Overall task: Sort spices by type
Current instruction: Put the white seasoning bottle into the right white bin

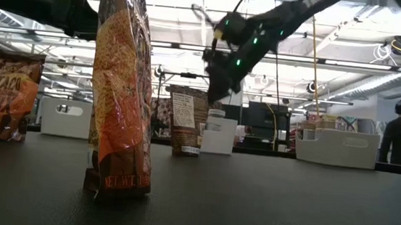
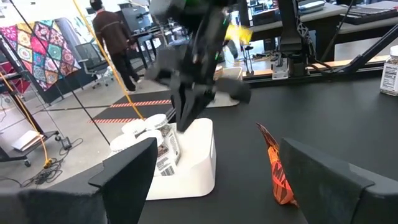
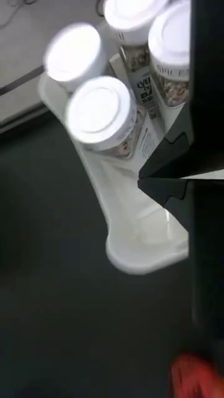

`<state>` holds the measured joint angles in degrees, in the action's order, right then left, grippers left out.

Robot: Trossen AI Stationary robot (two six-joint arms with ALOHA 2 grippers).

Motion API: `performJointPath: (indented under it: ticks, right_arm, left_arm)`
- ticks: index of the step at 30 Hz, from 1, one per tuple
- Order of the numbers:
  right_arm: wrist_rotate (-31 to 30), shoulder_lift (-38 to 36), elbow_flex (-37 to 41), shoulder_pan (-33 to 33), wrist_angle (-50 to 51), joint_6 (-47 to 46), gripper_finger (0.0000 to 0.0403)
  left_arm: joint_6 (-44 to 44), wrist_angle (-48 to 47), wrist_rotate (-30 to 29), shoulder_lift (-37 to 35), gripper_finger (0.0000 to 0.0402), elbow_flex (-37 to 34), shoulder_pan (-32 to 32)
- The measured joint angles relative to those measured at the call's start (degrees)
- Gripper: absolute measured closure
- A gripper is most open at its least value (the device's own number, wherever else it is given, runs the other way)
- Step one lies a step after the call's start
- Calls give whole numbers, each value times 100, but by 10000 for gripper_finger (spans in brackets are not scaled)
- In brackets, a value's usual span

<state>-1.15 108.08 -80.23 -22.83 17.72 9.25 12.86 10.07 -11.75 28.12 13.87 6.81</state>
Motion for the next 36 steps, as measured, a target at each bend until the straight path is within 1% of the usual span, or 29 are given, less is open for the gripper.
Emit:
performJointPath:
  ticks: [5,9,15,20,25,28,32,36]
  right_arm:
    - [-2,-681,-2,306,533,-399,402]
    - [18,-1320,-2,706,1104,-965,402]
    - [721,-2081,-8,1489,1336,-2263,403]
    - [1528,-2261,-9,2226,1572,-3811,403]
    - [2432,-2203,-9,2881,2024,-5939,403]
    - [2692,-2184,-4,3194,2589,-7105,403]
    - [2856,-2220,-4,3446,3407,-8237,403]
    - [3531,-2224,-4,3656,4138,-9036,403]
  left_arm:
    - [0,17,135,0,63,0,-2]
    - [0,21,320,0,63,0,0]
    - [107,153,680,0,63,0,-2]
    - [109,229,876,0,63,0,-2]
    - [136,251,876,0,63,0,-2]
    - [142,251,876,12,63,0,-2]
    - [140,251,937,81,63,0,-2]
    - [140,295,1018,179,63,0,-2]
